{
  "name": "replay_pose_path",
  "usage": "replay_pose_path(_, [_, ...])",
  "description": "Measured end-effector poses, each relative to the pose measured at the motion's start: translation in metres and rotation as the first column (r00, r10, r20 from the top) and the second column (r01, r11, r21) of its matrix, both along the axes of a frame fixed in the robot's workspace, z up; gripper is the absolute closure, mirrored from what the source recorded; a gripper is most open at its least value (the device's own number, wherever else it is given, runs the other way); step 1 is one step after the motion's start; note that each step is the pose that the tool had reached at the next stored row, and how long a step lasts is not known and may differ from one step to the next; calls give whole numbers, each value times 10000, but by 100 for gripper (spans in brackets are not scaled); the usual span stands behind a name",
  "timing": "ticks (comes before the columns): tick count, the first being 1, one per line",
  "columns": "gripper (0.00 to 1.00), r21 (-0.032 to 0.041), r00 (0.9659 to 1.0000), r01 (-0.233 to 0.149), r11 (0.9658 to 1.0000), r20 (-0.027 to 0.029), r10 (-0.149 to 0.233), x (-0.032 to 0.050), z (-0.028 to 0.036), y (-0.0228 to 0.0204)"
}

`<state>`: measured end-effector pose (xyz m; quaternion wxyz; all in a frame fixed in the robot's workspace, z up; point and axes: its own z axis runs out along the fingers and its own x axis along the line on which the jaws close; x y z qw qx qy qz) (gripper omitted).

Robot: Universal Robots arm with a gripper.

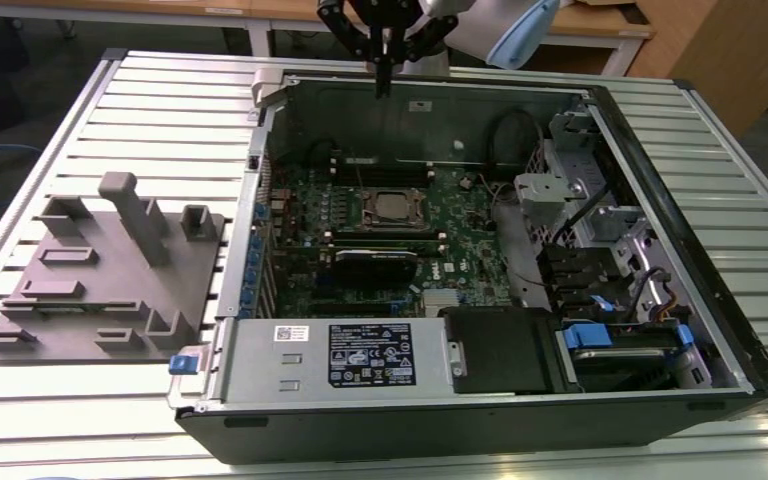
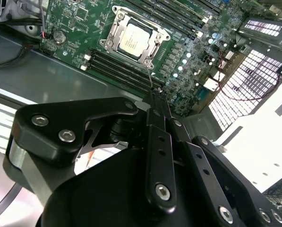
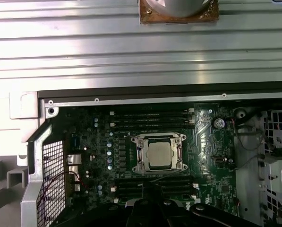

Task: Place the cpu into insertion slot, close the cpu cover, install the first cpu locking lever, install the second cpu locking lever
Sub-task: 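Close the cpu cover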

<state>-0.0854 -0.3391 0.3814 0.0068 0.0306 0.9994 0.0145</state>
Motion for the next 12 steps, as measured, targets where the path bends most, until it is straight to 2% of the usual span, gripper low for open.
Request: replay_pose_path(12, [90,0,10000,0,10000,0,0,0,-87,0])
